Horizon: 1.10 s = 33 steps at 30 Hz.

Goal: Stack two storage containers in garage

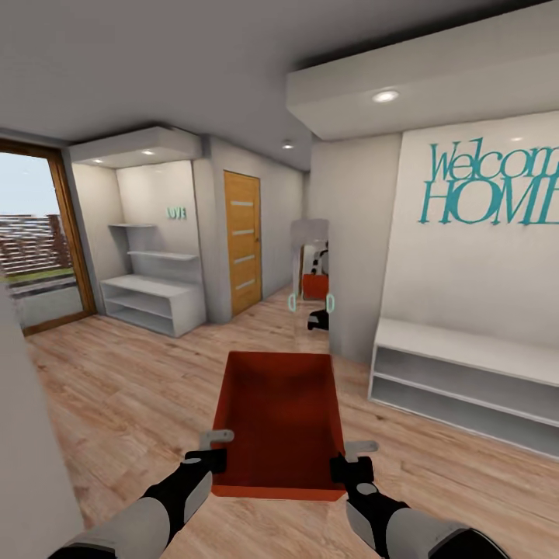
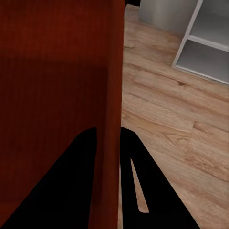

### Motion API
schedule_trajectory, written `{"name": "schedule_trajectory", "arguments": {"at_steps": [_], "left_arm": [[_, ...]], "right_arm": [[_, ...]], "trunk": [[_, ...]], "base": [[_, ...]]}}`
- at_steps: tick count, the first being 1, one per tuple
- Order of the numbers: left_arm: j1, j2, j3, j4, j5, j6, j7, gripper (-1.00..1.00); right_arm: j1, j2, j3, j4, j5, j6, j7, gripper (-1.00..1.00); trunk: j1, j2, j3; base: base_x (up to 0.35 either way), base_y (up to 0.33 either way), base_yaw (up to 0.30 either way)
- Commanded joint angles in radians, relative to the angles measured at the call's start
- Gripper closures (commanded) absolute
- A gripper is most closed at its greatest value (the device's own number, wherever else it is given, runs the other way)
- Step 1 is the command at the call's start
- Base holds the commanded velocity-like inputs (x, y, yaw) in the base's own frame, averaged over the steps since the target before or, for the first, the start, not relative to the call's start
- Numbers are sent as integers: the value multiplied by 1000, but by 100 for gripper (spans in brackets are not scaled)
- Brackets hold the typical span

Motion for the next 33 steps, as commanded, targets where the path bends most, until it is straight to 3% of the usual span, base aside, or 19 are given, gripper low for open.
{"name": "schedule_trajectory", "arguments": {"at_steps": [1, 33], "left_arm": [[-1, 14, 35, -2, -3, 7, 16, 100], [-1, 14, 35, -2, -3, 8, 16, 100]], "right_arm": [[-1, 0, -38, -2, 9, -2, 0, 100], [-1, 0, -39, -2, 9, -2, -2, 100]], "trunk": [[1, -1, -2], [1, -1, -2]], "base": [[324, 0, 88], [324, 0, 5]]}}
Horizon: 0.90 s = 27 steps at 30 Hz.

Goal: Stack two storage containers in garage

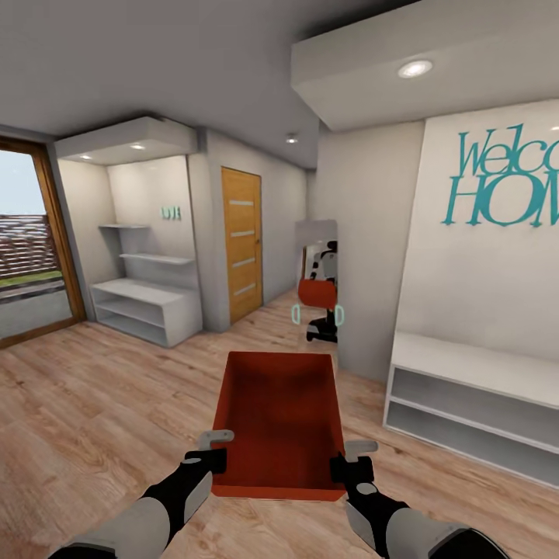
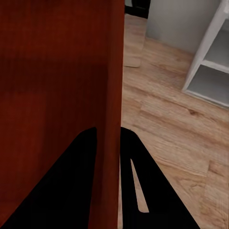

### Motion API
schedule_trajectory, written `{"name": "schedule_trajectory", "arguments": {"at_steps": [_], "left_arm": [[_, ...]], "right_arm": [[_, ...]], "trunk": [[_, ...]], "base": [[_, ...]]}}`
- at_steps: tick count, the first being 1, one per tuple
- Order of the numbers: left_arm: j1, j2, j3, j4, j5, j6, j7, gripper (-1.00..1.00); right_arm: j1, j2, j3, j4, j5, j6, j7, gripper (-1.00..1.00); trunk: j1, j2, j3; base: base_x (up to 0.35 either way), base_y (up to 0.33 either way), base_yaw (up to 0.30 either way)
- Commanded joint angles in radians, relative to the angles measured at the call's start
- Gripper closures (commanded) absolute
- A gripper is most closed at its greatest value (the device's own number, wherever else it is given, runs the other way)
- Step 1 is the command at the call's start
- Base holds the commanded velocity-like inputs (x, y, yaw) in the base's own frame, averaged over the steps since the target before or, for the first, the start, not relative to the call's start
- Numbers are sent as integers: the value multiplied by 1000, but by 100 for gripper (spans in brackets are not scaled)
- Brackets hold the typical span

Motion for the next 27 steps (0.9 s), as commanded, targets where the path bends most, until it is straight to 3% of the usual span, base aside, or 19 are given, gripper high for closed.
{"name": "schedule_trajectory", "arguments": {"at_steps": [1, 8, 27], "left_arm": [[-1, 14, 34, -2, -3, 7, 17, 100], [-1, 14, 34, -2, -3, 6, 17, 100], [-1, 14, 34, -2, -3, 6, 17, 100]], "right_arm": [[-1, 0, -37, -2, 5, -3, -1, 100], [-1, 0, -37, -2, 5, -3, -1, 100], [-1, 0, -37, -2, 5, -3, -1, 100]], "trunk": [[1, -1, -2], [1, -1, -2], [1, -1, -2]], "base": [[323, 0, 0], [323, 0, 37], [324, 0, 258]]}}
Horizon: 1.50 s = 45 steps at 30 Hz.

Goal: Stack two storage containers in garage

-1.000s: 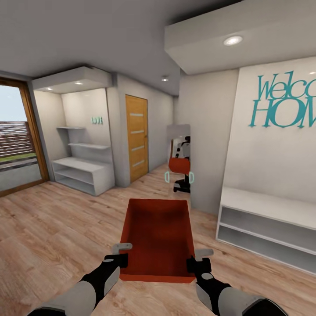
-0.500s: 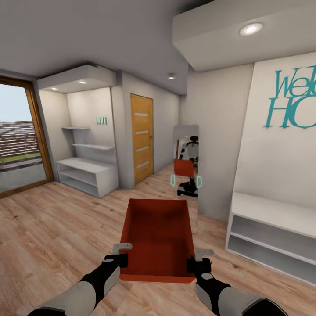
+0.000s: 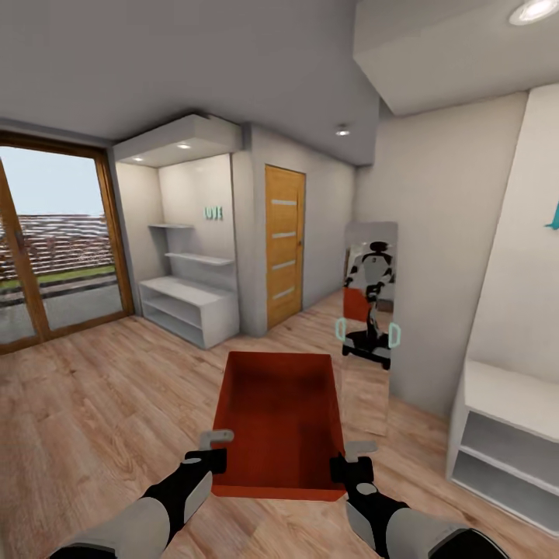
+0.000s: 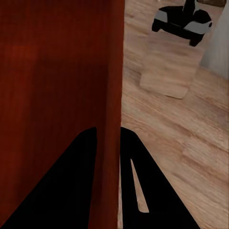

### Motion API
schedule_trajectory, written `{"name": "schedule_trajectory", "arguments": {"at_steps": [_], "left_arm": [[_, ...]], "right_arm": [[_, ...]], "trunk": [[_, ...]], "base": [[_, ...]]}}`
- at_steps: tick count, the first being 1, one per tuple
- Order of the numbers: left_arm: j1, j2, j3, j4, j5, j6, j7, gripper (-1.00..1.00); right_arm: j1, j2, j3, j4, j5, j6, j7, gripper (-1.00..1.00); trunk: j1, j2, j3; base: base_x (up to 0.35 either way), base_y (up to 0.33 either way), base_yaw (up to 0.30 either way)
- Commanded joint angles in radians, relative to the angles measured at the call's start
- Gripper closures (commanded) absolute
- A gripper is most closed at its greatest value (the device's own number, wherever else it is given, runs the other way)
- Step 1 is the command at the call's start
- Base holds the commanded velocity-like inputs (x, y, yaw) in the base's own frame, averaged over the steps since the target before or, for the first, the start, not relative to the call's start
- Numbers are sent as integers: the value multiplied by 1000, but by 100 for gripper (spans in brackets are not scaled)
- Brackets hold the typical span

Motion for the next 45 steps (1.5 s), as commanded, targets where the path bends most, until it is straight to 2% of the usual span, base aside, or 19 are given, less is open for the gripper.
{"name": "schedule_trajectory", "arguments": {"at_steps": [1, 17, 45], "left_arm": [[-1, 14, 34, -2, -3, 7, 17, 100], [-1, 14, 34, -2, -3, 7, 17, 100], [-1, 14, 34, -1, -3, 7, 17, 100]], "right_arm": [[-1, 0, -37, -2, 6, -3, -1, 100], [-1, 0, -37, -2, 6, -3, -1, 100], [-1, 1, -39, -2, 6, -3, -6, 100]], "trunk": [[1, -1, -2], [1, -1, -2], [1, -1, -2]], "base": [[324, 0, 268], [324, 0, 257], [324, 0, 10]]}}
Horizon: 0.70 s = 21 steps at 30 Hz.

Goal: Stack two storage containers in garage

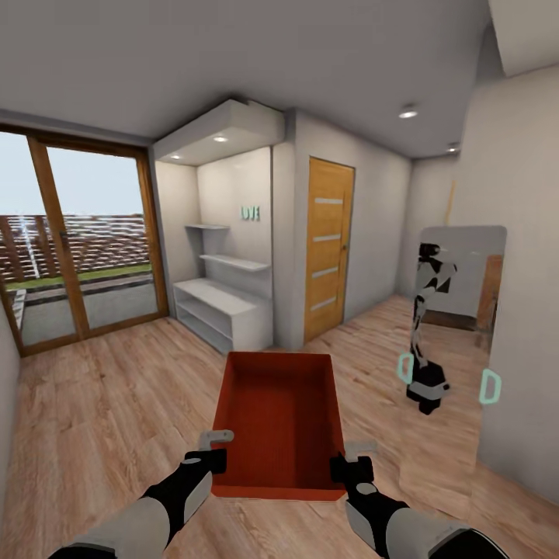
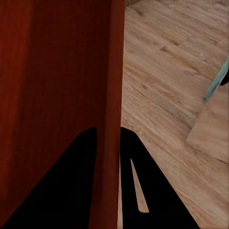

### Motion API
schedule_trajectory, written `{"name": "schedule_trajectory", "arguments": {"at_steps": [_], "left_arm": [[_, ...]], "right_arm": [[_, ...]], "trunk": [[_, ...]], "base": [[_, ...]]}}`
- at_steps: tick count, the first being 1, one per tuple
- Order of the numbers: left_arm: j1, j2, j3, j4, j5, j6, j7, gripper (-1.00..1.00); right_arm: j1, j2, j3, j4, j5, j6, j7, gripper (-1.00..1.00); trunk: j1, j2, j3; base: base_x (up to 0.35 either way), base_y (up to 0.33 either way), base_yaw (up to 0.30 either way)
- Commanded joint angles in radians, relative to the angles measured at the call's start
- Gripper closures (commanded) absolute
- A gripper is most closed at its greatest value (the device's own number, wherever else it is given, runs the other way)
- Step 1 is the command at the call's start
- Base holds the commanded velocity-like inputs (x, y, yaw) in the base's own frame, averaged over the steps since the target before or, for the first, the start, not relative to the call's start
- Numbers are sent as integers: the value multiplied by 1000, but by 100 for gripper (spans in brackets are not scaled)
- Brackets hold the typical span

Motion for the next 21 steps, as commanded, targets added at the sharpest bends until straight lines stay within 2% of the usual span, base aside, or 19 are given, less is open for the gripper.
{"name": "schedule_trajectory", "arguments": {"at_steps": [1, 21], "left_arm": [[-1, 13, 33, -2, -4, 7, 18, 100], [-1, 13, 33, -2, -4, 7, 18, 100]], "right_arm": [[-1, 0, -31, -1, -7, -5, -3, 100], [0, 1, -31, -1, -7, -5, -3, 100]], "trunk": [[1, -1, -2], [1, -1, -2]], "base": [[324, 0, 0], [324, 0, 0]]}}
